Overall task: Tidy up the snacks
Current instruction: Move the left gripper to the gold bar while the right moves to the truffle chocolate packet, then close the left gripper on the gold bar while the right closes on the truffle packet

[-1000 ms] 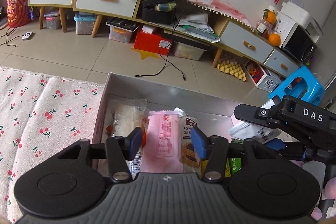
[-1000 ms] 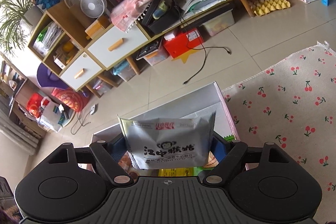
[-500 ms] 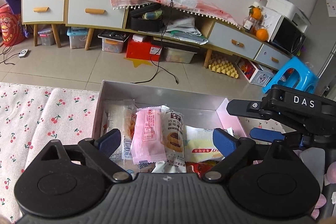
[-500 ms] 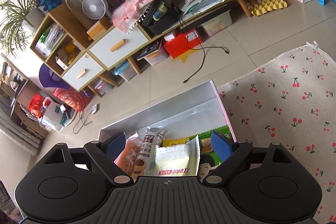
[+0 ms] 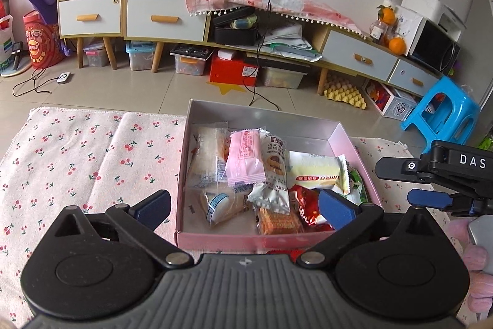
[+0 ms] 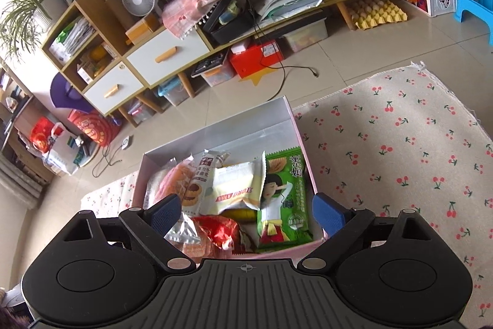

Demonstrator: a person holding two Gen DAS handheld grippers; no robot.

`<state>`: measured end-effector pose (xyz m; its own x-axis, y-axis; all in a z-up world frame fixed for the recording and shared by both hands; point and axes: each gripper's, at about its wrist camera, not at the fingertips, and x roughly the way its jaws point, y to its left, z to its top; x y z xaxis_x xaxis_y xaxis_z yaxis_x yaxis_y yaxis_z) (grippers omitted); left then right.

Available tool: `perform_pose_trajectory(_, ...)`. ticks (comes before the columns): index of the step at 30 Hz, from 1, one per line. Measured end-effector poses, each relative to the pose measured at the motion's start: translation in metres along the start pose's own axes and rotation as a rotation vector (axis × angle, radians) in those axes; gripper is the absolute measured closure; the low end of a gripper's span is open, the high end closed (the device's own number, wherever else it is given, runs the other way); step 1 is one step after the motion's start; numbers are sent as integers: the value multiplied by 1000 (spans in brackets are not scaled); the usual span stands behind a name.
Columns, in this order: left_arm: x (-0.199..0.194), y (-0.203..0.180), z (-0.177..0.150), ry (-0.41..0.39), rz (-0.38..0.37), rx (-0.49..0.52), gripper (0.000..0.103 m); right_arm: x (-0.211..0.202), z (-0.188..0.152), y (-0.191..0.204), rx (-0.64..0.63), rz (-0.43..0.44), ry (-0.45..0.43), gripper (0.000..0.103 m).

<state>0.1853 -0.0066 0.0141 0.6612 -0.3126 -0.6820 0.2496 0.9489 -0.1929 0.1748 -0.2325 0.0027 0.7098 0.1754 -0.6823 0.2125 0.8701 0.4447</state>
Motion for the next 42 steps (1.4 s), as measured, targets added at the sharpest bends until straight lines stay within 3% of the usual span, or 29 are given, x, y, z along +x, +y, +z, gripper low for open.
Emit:
perform_pose_trajectory(9,-14,5,-18,71,61,-6,1,-25,-26,6,-70,-37,21,9)
perform_pose_trajectory(20,-25,6,-55,81,56,65,1,-39,-56,2,-131,-77,-1,8)
perform_pose_trajectory(24,-24,7,-72,111,44,101,1,-37,-60,-6,-165,-107,41,9)
perform_pose_trajectory(29,-27,1,-88,117,29,182,1,-39,-71,-19,-263,-173,26,8)
perform_pose_trajectory(38,-23,-20,-121,168,-3,361,1,-26,-101,-41,-391,-214,152,8)
perform_pose_trajectory(42,-22,-29,-132,143,-12,461,1,-16,-117,-51,-451,-249,211,8)
